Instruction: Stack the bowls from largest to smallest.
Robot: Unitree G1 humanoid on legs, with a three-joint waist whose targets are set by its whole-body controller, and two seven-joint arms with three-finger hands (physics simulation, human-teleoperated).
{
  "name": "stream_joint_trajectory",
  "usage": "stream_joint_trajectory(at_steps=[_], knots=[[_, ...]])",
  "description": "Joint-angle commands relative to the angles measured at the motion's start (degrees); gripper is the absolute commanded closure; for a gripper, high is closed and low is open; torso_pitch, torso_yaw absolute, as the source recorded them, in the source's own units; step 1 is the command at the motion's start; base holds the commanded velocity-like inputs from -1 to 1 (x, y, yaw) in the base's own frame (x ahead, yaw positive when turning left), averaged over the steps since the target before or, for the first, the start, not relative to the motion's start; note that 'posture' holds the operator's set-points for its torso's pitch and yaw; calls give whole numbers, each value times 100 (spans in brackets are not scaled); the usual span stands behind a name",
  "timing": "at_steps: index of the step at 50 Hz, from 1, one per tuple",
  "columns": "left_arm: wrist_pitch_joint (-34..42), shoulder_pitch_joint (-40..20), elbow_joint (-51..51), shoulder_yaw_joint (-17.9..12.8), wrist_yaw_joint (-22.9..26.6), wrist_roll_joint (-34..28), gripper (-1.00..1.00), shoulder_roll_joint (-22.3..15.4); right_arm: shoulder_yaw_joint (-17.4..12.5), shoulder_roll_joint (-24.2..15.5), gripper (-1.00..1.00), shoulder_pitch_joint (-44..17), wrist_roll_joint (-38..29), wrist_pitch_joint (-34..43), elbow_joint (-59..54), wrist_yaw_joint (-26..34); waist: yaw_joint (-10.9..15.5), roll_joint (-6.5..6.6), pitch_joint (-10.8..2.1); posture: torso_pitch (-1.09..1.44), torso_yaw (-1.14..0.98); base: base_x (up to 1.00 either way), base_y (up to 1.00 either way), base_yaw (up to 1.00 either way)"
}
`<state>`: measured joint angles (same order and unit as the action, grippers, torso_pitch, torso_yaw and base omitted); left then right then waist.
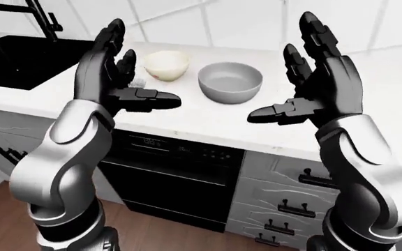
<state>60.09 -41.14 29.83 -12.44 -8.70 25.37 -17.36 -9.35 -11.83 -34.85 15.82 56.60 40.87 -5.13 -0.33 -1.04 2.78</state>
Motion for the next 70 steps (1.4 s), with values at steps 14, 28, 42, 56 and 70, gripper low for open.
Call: stream_joint_trajectory(at_steps=[14,28,42,56,70], knots=[[-325,-122,1,-34,-7,-33,-100,-98,-134,-135,-100,-14,185,-295,119,-26,-2,284,79,0,0,10,0,0],[-185,-180,87,-90,-67,65,-100,-137,-209,-198,-100,-7,250,-265,249,-61,-43,162,-88,0,0,11,0,0],[159,-593,161,144,-25,-114,-100,-141,-1118,-855,-100,80,1262,577,1046,-343,86,32,-154,0,0,0,0,0],[-772,-1397,-934,1726,1883,-3325,-100,271,-2658,-2115,-100,714,3748,480,1304,-1545,168,-160,-24,0,0,0,0,0],[-4167,-2353,-5101,1378,2158,-5743,-100,956,-2692,-2808,-100,1419,4486,-488,1113,-2124,202,-392,-51,0,0,0,0,0]])
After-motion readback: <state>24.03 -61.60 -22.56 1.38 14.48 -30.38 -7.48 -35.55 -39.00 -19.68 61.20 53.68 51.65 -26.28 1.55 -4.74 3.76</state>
